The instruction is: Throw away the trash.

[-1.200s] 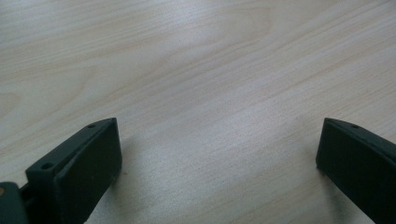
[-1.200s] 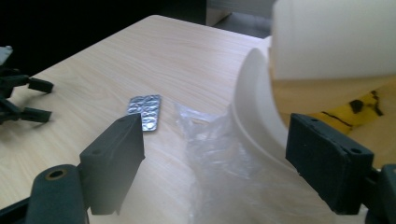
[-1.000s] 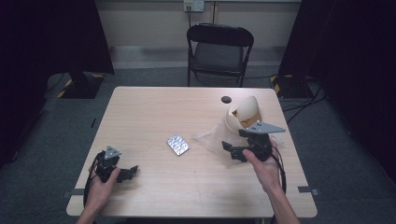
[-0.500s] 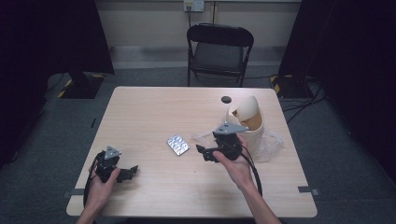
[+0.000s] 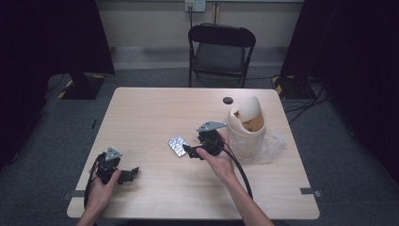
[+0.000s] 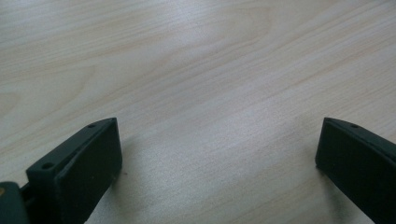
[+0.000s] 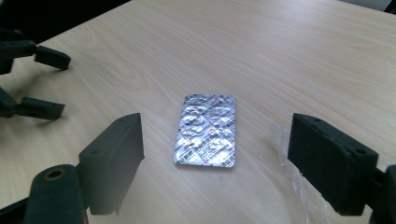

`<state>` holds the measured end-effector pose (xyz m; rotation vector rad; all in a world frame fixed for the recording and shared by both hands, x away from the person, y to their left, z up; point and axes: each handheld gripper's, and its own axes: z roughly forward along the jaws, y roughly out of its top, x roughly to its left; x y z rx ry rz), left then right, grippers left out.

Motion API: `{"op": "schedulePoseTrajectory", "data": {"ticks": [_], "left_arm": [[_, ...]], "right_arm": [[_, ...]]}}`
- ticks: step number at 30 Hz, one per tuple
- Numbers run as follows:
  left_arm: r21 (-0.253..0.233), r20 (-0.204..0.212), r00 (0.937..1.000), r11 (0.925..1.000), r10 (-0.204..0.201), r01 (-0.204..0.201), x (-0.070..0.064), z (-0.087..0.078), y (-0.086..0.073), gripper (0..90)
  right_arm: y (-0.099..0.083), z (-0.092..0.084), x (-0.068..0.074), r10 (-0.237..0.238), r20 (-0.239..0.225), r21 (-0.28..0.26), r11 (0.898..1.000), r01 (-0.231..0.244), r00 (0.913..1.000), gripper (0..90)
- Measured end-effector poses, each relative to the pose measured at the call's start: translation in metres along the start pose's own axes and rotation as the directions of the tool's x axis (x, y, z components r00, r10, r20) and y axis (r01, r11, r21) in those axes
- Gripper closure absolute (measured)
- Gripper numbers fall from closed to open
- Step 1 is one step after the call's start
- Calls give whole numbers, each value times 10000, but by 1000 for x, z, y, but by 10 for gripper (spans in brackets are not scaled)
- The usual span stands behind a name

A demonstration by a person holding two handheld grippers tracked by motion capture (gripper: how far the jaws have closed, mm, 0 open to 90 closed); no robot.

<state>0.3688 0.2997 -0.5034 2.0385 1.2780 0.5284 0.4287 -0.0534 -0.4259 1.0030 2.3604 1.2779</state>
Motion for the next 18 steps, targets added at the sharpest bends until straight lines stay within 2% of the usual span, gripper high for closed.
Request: {"op": "schedulePoseTrajectory", "data": {"ticks": [1, 2, 3, 6, 7, 8, 11, 13, 14, 18], "left_arm": [[-2, 7, 10000, 10000, -17, 17, 0, 0, 0, 0], [5, -14, 10000, 10000, 25, -25, 0, 0, 0, 0], [-9, 9, 10000, 10000, -18, 18, 0, 0, 0, 0], [-3, 6, 10000, 10000, -18, 18, 0, 0, 0, 0], [3, -14, 10000, 10000, 18, -18, 0, 0, 0, 0], [-1, 7, 10000, 10000, -19, 19, 0, 0, 0, 0], [1, 0, 10000, 10000, 0, 0, 0, 0, 0, 0], [-1, 5, 10000, 10000, -17, 17, 0, 0, 0, 0], [-3, 6, 10000, 10000, -22, 22, 0, 0, 0, 0], [-8, 6, 10000, 10000, -25, 25, 0, 0, 0, 0]], "right_arm": [[-1, 9, -1, 14, 16, 105, 9999, -14, 10000, 178], [-1, 9, -1, 14, 16, 105, 9999, -14, 10000, 178], [-3, 19, -3, 59, 32, 264, 9996, -60, 10000, 178], [-5, 27, -6, 170, 8, 317, 9994, -170, 9999, 185], [-8, 37, -9, 260, -70, 465, 9986, -257, 9996, 186], [-8, 37, -9, 260, -70, 465, 9986, -257, 9996, 186], [-13, 54, -11, 348, -88, 688, 9970, -341, 9994, 186], [-14, 57, -10, 393, -85, 740, 9965, -386, 9992, 188], [-17, 64, -8, 332, -107, 935, 9951, -320, 9994, 190], [-20, 71, -6, 304, -216, 930, 9953, -282, 9993, 200]]}}
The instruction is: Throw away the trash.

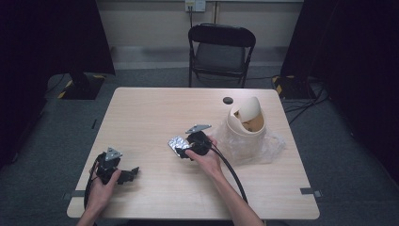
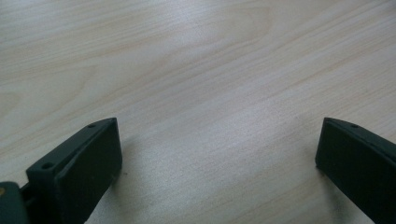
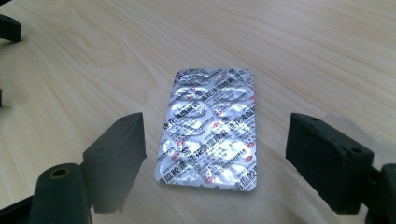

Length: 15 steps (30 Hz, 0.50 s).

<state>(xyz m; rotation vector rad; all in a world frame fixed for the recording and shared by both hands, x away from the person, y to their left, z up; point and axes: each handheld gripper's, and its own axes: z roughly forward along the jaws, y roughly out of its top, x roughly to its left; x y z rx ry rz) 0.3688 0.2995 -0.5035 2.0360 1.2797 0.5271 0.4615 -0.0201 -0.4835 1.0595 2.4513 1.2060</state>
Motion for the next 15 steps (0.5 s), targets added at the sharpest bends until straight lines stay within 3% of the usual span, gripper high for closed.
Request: {"op": "schedulePoseTrajectory", "data": {"ticks": [8, 15], "left_arm": [[5, 1, 10000, 10000, 5, -5, 0, 0, 0, 0], [11, -22, 10000, 10000, 49, -49, 0, 0, 0, 0]], "right_arm": [[-3, 13, 5, -280, 70, 205, 9994, 278, 9996, 207], [-6, 18, 11, -748, 423, 452, 9963, 728, 9963, 238]]}}
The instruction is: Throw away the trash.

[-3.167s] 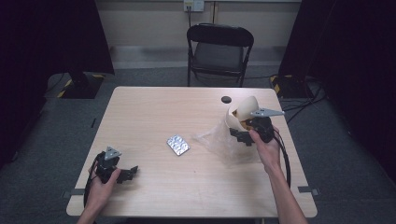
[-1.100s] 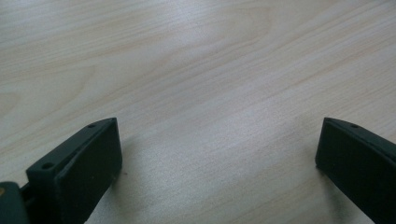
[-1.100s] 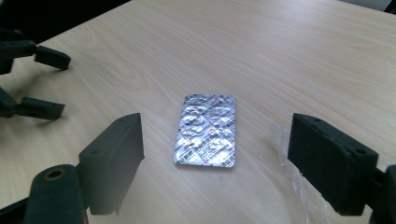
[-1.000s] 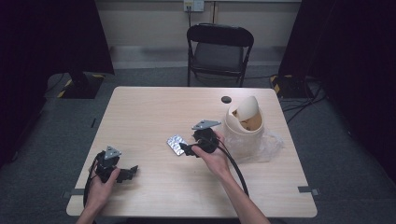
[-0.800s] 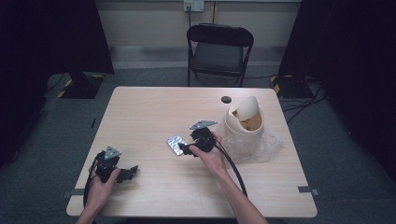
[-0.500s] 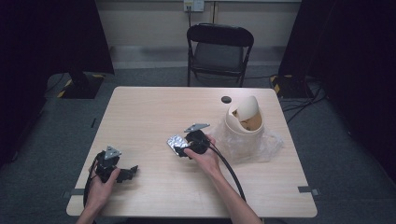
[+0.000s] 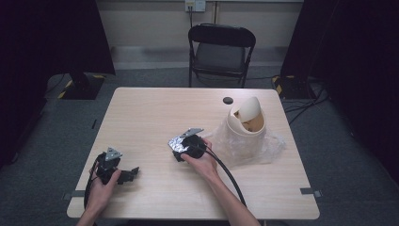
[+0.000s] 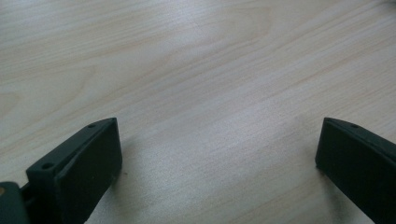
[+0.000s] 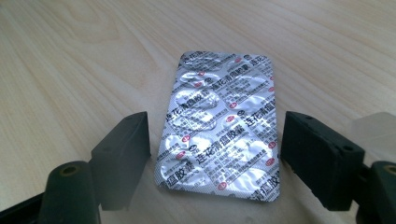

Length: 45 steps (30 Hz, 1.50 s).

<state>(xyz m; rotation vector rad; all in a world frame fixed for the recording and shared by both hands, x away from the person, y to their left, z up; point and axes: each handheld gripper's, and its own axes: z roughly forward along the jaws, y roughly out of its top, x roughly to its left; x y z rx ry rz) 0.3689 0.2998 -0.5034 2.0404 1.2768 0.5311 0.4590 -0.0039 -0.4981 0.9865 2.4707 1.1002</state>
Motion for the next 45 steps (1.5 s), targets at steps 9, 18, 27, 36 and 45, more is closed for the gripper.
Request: {"op": "schedulePoseTrajectory", "data": {"ticks": [9, 18, 27, 36, 45], "left_arm": [[-4, 22, 10000, 10000, -40, 40, 0, 0, 0, 0], [7, 3, 10000, 10000, 11, -11, 0, 0, 0, 0], [13, 22, 10000, 10000, 26, -26, 0, 0, 0, 0], [60, 24, 9999, 9999, 98, -98, 1, 0, 0, 0], [50, 23, 10000, 10000, 78, -78, 1, 0, 0, 0]], "right_arm": [[2, -1, 1, -96, 314, 127, 9999, 92, 9995, 337], [2, 2, 2, -129, 368, 78, 9999, 127, 9992, 309], [2, 1, 0, -190, 313, 72, 9998, 187, 9993, 343], [4, -5, -2, 66, -48, -107, 9999, -67, 10000, 343], [5, -18, -4, 68, -279, -344, 9994, -77, 9996, 343]]}}
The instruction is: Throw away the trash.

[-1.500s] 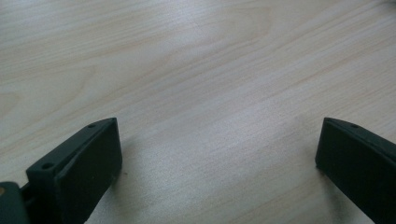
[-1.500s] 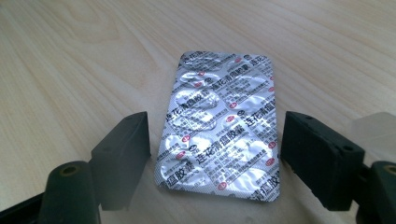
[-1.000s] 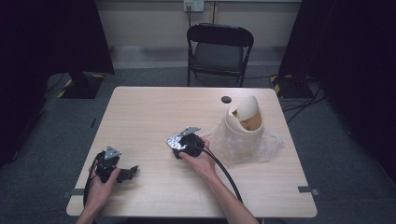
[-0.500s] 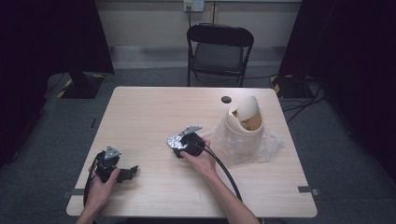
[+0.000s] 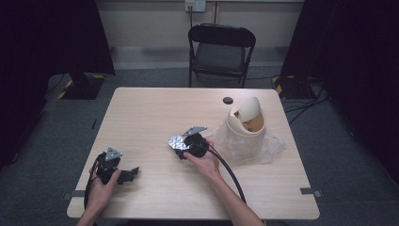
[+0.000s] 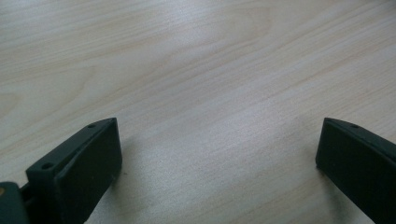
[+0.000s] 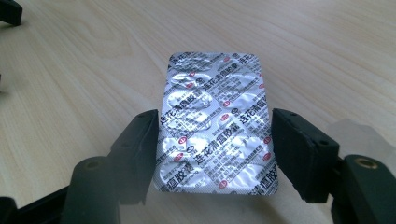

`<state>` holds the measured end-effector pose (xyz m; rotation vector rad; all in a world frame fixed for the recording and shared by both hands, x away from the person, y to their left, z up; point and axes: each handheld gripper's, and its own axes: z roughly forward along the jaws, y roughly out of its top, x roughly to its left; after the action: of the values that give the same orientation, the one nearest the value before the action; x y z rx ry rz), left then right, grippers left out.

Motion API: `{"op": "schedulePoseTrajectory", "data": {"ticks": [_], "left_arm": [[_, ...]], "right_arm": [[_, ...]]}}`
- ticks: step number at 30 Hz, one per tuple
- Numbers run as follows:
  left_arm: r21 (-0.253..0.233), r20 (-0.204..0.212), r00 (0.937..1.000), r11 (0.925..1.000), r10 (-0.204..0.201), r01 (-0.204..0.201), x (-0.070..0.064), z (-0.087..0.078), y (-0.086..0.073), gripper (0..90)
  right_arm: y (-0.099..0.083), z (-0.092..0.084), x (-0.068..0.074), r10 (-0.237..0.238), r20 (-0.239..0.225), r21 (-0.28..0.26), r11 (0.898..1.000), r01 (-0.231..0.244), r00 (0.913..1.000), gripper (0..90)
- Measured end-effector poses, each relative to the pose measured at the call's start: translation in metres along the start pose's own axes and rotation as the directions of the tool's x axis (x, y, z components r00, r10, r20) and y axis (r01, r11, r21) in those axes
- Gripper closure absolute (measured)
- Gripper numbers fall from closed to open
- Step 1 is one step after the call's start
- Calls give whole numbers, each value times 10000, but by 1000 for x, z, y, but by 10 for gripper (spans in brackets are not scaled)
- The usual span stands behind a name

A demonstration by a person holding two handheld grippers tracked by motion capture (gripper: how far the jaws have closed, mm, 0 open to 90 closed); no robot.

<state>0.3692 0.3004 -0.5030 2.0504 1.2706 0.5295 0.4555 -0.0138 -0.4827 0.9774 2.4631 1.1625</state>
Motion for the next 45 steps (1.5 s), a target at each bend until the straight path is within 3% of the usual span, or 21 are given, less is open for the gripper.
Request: {"op": "schedulePoseTrajectory", "data": {"ticks": [13, 20, 25, 38, 45], "left_arm": [[-39, -2, 10000, 10000, -53, 53, 0, 0, 0, 0], [-62, -6, 10000, 10000, -60, 60, 0, 0, 0, 0], [-39, 0, 10000, 10000, -52, 52, 0, 0, 0, 0], [-37, 0, 10000, 10000, -50, 50, 0, 0, 0, 0], [-37, -8, 10000, 10000, -52, 52, 0, 0, 0, 0]], "right_arm": [[5, -18, -3, 161, -239, -454, 9988, -172, 9996, 343], [9, -30, -3, -18, -227, -476, 9989, 7, 9997, 343], [13, -46, 1, -318, -213, -657, 9974, 303, 9993, 343], [17, -80, 4, -452, -216, -954, 9945, 430, 9987, 343], [23, -106, 4, -621, -192, -1223, 9907, 593, 9979, 343]]}}
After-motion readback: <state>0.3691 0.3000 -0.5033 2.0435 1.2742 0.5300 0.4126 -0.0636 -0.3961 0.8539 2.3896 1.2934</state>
